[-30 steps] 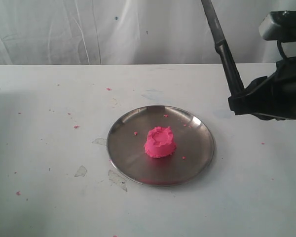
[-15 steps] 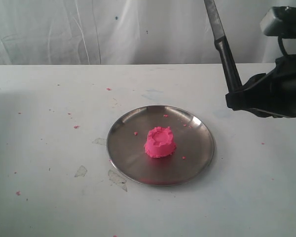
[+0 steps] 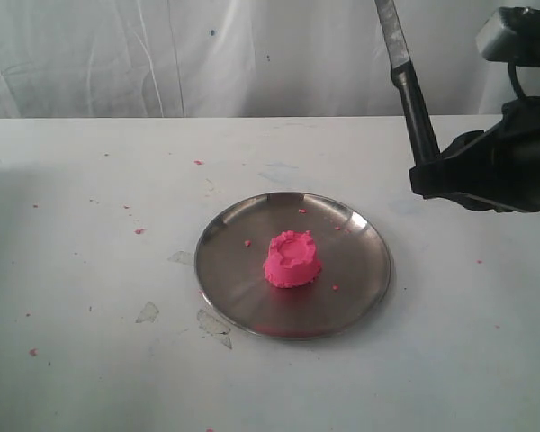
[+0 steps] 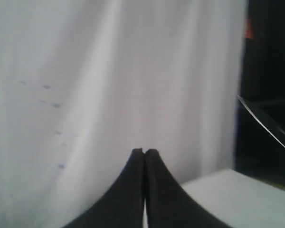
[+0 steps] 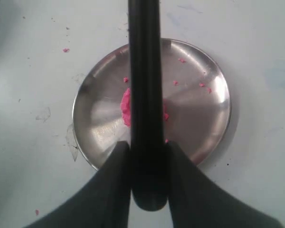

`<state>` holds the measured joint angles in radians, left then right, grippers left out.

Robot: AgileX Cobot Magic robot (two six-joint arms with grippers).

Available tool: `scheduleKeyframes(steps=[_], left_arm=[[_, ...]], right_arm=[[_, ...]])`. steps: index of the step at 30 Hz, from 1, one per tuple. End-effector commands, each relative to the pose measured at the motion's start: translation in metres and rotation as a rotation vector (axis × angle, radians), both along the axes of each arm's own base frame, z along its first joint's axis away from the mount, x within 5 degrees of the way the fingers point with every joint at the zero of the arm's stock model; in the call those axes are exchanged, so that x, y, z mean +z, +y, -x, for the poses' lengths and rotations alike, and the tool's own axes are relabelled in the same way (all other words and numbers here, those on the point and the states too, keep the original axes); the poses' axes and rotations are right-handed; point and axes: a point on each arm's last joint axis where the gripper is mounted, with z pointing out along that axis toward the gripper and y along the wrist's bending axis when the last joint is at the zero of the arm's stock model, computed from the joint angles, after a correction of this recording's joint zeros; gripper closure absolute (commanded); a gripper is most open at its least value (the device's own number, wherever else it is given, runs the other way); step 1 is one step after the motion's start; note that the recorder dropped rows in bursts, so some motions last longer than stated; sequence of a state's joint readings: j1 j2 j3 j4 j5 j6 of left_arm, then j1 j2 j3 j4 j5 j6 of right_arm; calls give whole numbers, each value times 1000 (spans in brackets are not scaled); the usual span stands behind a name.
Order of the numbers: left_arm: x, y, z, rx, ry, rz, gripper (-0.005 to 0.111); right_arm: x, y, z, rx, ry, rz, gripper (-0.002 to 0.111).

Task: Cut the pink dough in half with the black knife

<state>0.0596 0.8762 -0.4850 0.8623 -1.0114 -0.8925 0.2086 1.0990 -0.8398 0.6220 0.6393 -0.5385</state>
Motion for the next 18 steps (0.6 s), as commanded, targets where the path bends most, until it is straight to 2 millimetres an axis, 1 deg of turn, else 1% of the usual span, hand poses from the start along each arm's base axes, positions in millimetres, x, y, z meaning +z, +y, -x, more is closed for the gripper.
scheduleKeyframes(steps=[1,3,4,6,10,12,15,18], left_arm=[[-35,-31,-23,-280,84,-118,107],[-46,-40,-33,-295,129,-123,107],[-54,-47,-39,-318,161,-142,107],[-62,-62,-46,-388,194,-183,107],[-76,-99,-48,-598,208,-315,107],[-85,-114,-46,-670,228,-339,107],[-101,-127,-45,-722,284,-362,107],[-120,-131,-50,-705,374,-405,107]], right_arm=[[1,-1,0,-7,-23,1,108],[1,-1,0,-7,-23,1,108],[1,-1,0,-7,-23,1,108],[1,-1,0,-7,-23,1,108],[0,-2,1,8,-18,33,108],[-3,-4,3,30,-7,83,108],[-7,-5,6,64,25,134,108],[-14,-3,7,92,95,139,108]])
